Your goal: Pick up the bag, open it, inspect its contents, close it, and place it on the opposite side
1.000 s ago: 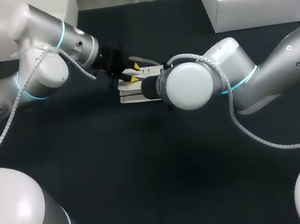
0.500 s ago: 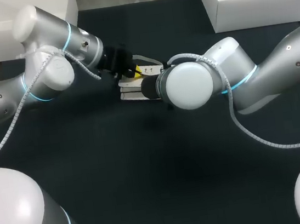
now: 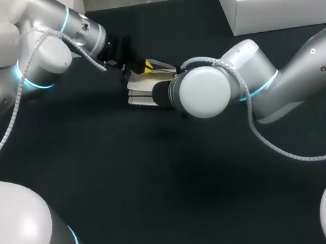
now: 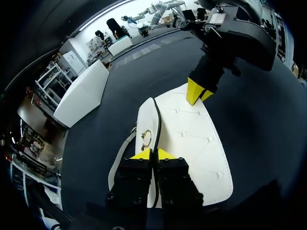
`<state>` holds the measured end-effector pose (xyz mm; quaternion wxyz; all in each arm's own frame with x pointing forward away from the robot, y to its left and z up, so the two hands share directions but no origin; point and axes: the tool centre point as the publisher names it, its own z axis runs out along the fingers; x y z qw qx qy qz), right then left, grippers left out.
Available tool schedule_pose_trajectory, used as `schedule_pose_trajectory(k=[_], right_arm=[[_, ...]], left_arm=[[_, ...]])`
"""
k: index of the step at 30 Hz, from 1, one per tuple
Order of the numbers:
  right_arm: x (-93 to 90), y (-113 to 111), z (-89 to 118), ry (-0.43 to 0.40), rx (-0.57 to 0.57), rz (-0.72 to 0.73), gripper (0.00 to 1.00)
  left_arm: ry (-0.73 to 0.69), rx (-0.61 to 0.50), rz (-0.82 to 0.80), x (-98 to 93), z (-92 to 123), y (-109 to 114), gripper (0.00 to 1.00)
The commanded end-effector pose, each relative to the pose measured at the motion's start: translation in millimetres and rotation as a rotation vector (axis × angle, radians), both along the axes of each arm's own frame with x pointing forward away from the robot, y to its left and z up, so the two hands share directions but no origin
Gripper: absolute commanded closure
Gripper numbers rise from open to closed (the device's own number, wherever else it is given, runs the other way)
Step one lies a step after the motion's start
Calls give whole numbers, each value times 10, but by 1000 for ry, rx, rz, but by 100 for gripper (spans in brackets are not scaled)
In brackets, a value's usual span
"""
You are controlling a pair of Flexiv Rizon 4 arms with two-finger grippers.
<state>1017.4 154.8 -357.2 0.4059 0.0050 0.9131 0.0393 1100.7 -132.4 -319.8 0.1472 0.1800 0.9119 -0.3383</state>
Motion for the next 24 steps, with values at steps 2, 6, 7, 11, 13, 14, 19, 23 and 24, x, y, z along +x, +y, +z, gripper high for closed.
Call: schedule_pose_trajectory(k=[2,6,7,11,13,14,19,23,24], right_arm=[[-38,-18,-43,1,-3,0,100],[-38,-18,-43,1,-3,0,100],[-38,-18,-43,1,-3,0,100],[-38,-18,-43,1,-3,0,100],[-38,-18,-43,1,-3,0,100],[-38,-18,-43,1,-3,0,100],[-38,-18,-43,1,-3,0,100],[-38,-18,-43,1,-3,0,100],[-38,-18,-43,1,-3,0,100]], left_arm=[[78,41,-7,238,77,23,100],[112,44,10,286,91,33,100],[112,45,11,287,91,33,100],[122,44,20,298,85,38,100],[110,43,16,277,78,42,100],[93,45,16,255,71,39,100],[35,47,23,138,7,46,40],[11,23,51,92,-46,67,19],[7,21,56,84,-60,68,20]])
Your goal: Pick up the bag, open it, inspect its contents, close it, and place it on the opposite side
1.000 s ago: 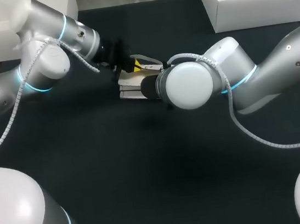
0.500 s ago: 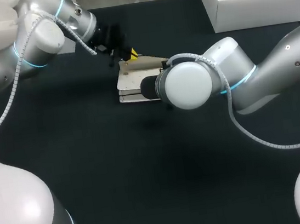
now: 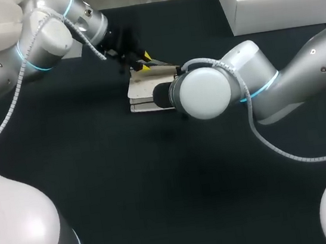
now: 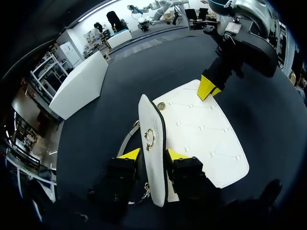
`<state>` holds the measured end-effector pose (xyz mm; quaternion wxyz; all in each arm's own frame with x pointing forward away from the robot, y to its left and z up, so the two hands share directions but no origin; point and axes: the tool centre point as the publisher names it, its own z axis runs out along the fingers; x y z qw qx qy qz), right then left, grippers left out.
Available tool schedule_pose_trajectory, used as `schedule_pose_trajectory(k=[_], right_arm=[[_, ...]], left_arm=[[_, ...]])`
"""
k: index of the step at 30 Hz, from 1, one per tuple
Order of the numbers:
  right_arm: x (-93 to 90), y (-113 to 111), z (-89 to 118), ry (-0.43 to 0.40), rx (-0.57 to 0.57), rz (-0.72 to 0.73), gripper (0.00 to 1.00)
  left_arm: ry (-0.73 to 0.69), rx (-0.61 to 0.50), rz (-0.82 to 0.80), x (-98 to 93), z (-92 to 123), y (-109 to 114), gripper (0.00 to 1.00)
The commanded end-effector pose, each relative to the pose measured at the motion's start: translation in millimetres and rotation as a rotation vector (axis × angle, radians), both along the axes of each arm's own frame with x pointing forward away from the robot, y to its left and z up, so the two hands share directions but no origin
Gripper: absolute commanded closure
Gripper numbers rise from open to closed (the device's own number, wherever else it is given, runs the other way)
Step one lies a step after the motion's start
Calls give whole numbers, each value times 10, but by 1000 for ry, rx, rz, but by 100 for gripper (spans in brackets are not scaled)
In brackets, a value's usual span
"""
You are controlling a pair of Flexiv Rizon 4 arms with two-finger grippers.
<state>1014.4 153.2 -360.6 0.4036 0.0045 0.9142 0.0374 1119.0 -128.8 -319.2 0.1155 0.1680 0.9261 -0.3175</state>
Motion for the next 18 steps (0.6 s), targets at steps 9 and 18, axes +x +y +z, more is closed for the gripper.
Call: schedule_pose_trajectory(k=[9,18], right_arm=[[-8,-2,-9,-4,1,0,100],[-8,-2,-9,-4,1,0,100]], left_arm=[[-82,-37,87,-68,-174,-37,23],[-43,-34,126,178,-270,-140,36]])
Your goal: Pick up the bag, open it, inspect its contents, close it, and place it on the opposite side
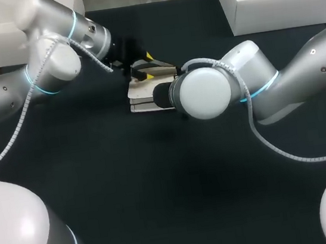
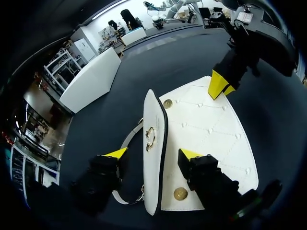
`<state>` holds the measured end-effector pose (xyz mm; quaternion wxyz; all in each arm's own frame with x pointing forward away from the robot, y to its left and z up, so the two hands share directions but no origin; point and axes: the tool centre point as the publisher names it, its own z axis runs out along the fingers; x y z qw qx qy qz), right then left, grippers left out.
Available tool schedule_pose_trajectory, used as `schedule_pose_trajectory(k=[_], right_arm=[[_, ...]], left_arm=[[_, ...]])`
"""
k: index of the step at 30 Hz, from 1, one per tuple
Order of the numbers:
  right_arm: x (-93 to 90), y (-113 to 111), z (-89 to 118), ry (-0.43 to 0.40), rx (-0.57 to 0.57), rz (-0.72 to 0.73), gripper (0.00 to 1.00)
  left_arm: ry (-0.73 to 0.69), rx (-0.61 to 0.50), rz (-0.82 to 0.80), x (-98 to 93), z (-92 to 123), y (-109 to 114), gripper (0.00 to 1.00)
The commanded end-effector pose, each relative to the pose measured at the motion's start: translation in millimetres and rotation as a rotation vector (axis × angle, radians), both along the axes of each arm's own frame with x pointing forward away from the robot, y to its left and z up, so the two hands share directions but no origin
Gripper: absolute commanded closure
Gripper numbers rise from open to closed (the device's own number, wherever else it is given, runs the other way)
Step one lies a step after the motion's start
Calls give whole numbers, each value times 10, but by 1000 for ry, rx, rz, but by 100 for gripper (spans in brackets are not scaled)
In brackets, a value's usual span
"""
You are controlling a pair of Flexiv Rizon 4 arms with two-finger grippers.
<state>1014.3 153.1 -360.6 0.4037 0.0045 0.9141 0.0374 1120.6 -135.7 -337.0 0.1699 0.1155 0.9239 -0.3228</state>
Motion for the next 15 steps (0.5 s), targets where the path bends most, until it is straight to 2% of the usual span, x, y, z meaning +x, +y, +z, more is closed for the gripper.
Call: schedule_pose_trajectory(k=[1,12,15], right_arm=[[-8,-1,-9,-4,1,0,100],[-8,-1,-9,-4,1,0,100],[-8,-1,-9,-4,1,0,100]], left_arm=[[30,8,-2,175,-114,-73,38],[75,18,30,308,-241,-87,44],[84,19,37,332,-265,-88,51]])
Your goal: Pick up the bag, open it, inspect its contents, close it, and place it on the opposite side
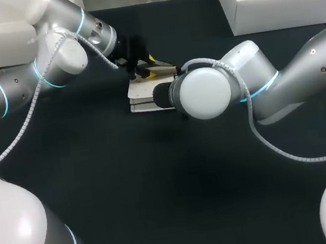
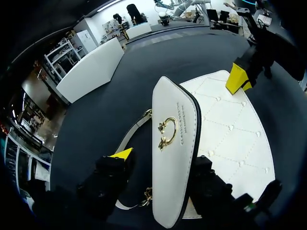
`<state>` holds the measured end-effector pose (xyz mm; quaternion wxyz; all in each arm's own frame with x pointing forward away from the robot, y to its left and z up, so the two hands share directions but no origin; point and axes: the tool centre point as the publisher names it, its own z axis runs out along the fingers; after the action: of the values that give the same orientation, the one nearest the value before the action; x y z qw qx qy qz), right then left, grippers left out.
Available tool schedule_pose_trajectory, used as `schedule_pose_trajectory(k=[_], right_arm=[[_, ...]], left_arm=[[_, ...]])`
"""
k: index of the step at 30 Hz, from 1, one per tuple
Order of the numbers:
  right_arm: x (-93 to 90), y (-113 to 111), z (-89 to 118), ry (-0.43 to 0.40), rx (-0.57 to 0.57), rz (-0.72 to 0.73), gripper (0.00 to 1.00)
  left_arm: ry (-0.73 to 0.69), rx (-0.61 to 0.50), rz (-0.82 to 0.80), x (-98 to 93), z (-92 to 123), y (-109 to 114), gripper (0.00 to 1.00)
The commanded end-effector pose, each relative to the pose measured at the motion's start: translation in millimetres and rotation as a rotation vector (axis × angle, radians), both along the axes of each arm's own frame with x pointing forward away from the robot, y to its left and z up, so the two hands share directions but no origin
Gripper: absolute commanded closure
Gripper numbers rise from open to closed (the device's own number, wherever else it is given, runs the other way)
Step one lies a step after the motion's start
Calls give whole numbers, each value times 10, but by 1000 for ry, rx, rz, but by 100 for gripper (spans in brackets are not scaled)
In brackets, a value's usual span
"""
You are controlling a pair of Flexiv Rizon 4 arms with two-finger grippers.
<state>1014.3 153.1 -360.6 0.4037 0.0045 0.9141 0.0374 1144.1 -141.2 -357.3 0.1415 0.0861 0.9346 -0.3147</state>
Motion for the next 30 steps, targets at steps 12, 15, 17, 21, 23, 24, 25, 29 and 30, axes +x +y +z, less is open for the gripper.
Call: schedule_pose_trajectory(k=[12,15,17,21,23,24,25,29,30], right_arm=[[-8,-1,-9,-4,1,0,100],[-8,-1,-9,-4,1,0,100],[-8,-1,-9,-4,1,0,100],[-18,17,32,1,-4,0,73],[-31,23,65,2,-2,2,24],[-45,30,100,2,-3,5,0],[-50,30,117,2,-2,7,0],[-82,34,230,15,-4,15,0],[-88,37,252,18,-8,16,0]], left_arm=[[59,-7,22,153,-102,-8,100],[68,-15,23,158,-82,3,100],[71,-17,24,156,-63,7,100],[77,-26,24,143,-7,14,100],[80,-28,25,137,19,12,100],[85,-30,24,132,46,11,100],[87,-30,25,128,67,9,100],[111,-28,28,132,176,-2,100],[112,-25,28,133,196,-5,100]])
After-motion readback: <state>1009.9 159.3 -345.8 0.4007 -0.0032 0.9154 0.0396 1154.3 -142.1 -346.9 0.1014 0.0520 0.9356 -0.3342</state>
